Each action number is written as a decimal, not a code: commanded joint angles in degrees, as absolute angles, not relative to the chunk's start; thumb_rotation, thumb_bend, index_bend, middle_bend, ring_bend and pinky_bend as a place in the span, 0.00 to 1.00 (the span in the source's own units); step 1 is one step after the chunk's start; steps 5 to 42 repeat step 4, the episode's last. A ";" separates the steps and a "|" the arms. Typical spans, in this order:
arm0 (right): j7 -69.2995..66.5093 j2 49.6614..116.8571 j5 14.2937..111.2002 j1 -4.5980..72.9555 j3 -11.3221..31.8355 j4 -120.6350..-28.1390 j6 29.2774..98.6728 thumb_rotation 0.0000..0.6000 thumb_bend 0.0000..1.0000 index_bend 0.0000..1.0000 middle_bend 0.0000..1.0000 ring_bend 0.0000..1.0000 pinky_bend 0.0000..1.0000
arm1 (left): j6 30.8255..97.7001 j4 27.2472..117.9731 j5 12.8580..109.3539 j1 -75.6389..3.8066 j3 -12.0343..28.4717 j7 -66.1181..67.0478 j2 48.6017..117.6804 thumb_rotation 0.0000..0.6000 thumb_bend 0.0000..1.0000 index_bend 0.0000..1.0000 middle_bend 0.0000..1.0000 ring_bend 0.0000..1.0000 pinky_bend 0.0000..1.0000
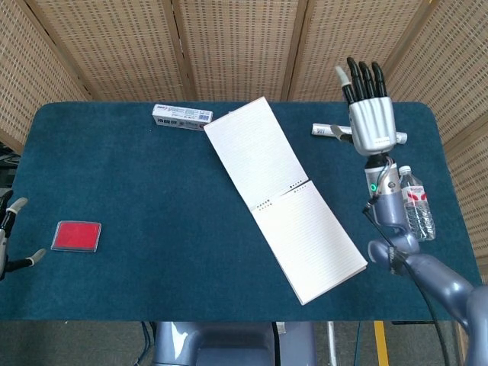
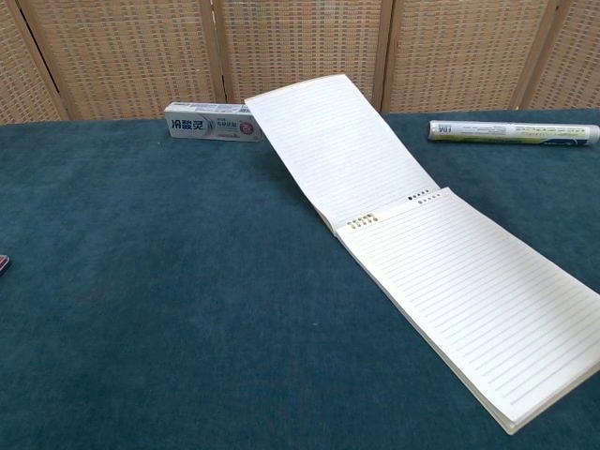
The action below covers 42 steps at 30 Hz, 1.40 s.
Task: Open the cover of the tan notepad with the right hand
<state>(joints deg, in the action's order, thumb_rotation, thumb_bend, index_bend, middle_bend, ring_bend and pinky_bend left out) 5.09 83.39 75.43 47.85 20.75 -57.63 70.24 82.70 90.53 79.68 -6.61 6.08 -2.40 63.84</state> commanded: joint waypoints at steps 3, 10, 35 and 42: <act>-0.09 71.30 82.10 37.48 9.47 -72.59 68.48 1.00 0.00 0.00 0.00 0.00 0.00 | 83.19 90.64 80.41 -6.40 5.79 -2.96 63.59 1.00 0.00 0.00 0.00 0.00 0.00; -0.60 70.07 82.92 35.91 8.16 -74.54 69.42 1.00 0.00 0.00 0.00 0.00 0.00 | 83.28 90.67 80.61 -6.35 5.70 -3.12 63.53 1.00 0.00 0.00 0.00 0.00 0.00; -0.60 70.07 82.92 35.91 8.16 -74.54 69.42 1.00 0.00 0.00 0.00 0.00 0.00 | 83.28 90.67 80.61 -6.35 5.70 -3.12 63.53 1.00 0.00 0.00 0.00 0.00 0.00; -0.60 70.07 82.92 35.91 8.16 -74.54 69.42 1.00 0.00 0.00 0.00 0.00 0.00 | 83.28 90.67 80.61 -6.35 5.70 -3.12 63.53 1.00 0.00 0.00 0.00 0.00 0.00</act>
